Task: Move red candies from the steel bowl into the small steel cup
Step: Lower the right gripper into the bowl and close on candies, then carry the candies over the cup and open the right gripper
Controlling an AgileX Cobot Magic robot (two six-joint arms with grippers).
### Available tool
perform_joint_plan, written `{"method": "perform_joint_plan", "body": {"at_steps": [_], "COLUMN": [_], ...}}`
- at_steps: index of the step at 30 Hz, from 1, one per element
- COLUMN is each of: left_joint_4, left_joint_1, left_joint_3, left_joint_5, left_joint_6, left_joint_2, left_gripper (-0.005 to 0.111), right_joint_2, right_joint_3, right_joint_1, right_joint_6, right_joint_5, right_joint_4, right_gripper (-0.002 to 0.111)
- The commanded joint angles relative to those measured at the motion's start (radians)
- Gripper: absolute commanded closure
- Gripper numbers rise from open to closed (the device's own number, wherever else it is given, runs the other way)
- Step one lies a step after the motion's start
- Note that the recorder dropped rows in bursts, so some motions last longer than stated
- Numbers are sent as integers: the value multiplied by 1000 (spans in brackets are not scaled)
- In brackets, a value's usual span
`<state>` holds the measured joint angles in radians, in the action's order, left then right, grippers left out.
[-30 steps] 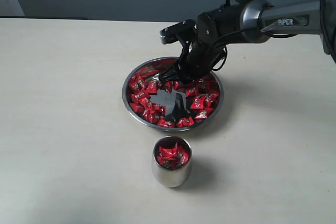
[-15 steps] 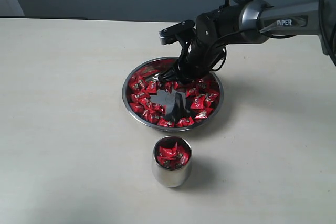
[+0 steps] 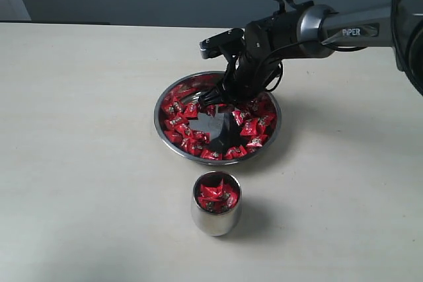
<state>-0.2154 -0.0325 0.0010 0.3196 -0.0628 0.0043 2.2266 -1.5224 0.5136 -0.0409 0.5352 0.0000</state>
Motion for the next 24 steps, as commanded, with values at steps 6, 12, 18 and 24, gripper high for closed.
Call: {"method": "perform_joint_plan", "body": {"at_steps": [6, 12, 18, 24], "left_joint_4": [0, 0, 0, 0], "left_joint_1": [0, 0, 0, 0], "left_joint_3": [-1, -1, -1, -1], "left_joint_5": [-7, -7, -7, -7], "left_joint_6": [-5, -5, -5, -5], "left_joint_2": [-4, -4, -4, -4], "left_gripper": [106, 106, 106, 106], "right_joint_2": [-79, -192, -299, -385], "right_joint_3": [0, 2, 2, 2], "right_joint_1": [5, 38, 123, 213], "right_joint_6": [1, -12, -37, -37], "right_joint_5": [131, 240, 319, 463], "right_joint_4": [39, 80, 114, 114], "right_gripper": [109, 109, 109, 109]}}
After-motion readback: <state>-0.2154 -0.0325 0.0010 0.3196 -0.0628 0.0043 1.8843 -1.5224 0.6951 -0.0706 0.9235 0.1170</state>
